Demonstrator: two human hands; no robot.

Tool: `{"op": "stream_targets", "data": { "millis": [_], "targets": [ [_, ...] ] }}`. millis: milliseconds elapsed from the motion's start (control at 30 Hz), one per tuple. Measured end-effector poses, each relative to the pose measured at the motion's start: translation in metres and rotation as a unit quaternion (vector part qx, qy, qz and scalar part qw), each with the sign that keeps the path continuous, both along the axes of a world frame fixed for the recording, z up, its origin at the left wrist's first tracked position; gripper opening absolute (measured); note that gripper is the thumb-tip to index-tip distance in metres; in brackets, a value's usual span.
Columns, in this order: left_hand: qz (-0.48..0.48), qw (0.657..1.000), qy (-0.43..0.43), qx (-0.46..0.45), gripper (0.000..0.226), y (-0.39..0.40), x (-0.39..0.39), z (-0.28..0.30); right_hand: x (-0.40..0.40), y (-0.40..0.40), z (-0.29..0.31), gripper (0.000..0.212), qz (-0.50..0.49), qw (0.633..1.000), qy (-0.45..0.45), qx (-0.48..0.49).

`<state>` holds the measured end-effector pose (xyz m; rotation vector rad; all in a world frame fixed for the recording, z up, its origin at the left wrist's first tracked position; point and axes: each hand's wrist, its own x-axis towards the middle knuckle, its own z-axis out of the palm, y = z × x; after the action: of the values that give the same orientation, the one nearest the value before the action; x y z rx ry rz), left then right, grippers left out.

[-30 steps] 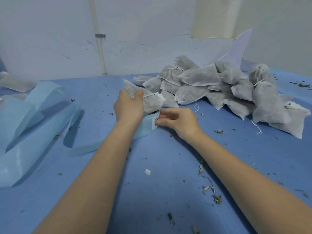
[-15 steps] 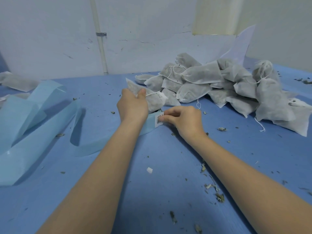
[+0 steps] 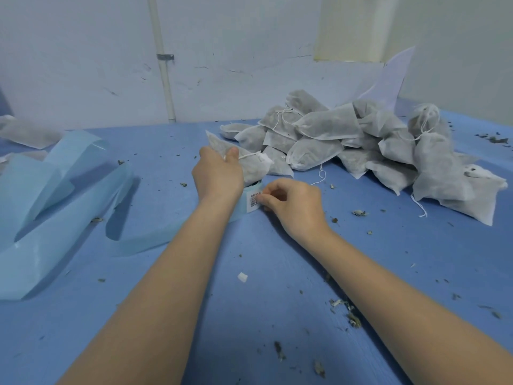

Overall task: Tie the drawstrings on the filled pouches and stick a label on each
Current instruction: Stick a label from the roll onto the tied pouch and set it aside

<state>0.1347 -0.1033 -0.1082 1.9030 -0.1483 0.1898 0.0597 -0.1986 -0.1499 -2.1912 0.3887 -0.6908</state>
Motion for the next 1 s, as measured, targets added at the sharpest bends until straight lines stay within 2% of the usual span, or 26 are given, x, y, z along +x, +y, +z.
{"op": "stream_targets", "data": {
  "millis": [267, 367, 567, 633, 700, 833, 1000],
  "targets": [
    [0.004, 1.0, -0.002, 0.004, 0.036, 0.0, 0.0, -0.001, -0.012, -0.001, 0.005, 0.009, 0.048, 0.995, 0.025, -0.084],
    [0.003, 1.0, -0.003, 0.007, 0.036, 0.0, 0.001, -0.001, -0.019, 0.0, 0.007, 0.005, 0.09, 0.993, 0.052, -0.059],
    [-0.004, 1.0, -0.009, 0.011, 0.038, 0.003, 0.002, -0.001, -0.032, -0.003, 0.015, 0.012, 0.209, 0.969, 0.131, 0.01],
    [-0.024, 0.999, -0.031, 0.004, 0.034, 0.005, 0.002, 0.0, -0.037, -0.006, 0.022, 0.013, 0.195, 0.976, 0.098, 0.022],
    [-0.062, 0.996, -0.061, -0.017, 0.026, 0.005, 0.0, 0.002, -0.04, -0.009, 0.031, 0.015, 0.159, 0.986, 0.023, 0.036],
    [-0.157, 0.983, -0.075, -0.053, 0.018, 0.003, -0.012, 0.009, -0.043, -0.014, 0.051, 0.016, 0.096, 0.991, -0.092, -0.013],
    [-0.273, 0.959, -0.02, -0.076, 0.019, -0.002, -0.029, 0.011, -0.043, -0.025, 0.055, 0.013, 0.051, 0.994, -0.085, -0.035]
  ]
}}
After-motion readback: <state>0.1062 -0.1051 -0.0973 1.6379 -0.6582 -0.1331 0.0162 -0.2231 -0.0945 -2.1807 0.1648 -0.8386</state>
